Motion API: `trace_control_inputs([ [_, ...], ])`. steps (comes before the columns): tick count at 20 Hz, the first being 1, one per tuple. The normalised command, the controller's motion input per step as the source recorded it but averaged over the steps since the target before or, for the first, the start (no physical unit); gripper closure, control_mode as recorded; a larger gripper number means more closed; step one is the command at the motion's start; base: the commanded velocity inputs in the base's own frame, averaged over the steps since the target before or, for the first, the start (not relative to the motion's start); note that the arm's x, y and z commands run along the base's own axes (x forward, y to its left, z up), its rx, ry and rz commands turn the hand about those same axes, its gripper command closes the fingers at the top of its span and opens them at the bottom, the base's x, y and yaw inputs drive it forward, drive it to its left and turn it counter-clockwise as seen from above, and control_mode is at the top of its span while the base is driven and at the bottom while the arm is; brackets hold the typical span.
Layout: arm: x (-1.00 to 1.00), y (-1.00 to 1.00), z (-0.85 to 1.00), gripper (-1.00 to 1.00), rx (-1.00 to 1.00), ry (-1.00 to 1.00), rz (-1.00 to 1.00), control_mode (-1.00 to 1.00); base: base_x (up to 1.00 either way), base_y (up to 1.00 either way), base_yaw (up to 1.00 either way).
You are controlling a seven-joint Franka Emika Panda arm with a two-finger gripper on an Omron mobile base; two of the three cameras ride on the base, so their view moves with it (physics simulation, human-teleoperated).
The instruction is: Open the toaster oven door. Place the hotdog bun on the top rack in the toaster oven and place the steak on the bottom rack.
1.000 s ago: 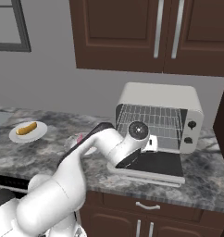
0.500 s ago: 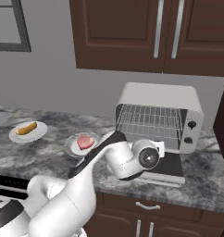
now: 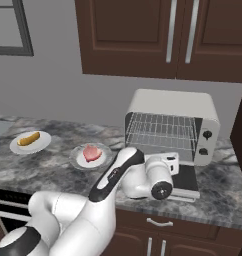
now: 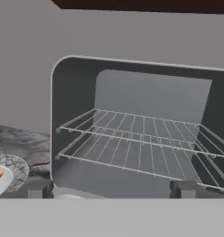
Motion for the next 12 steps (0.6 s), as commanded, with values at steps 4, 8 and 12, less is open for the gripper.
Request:
trace_control_inputs([
  [4,0.30,-0.17,0.00,-1.00,0.00,0.00,0.02,-1.00,0.00,0.00,0.00],
  [8,0.31,-0.14,0.01,-1.00,0.00,0.08,0.04,-1.00,0.00,0.00,0.00],
  [12,0.33,-0.13,-0.01,-1.00,0.00,0.00,0.05,-1.00,0.00,0.00,0.00],
])
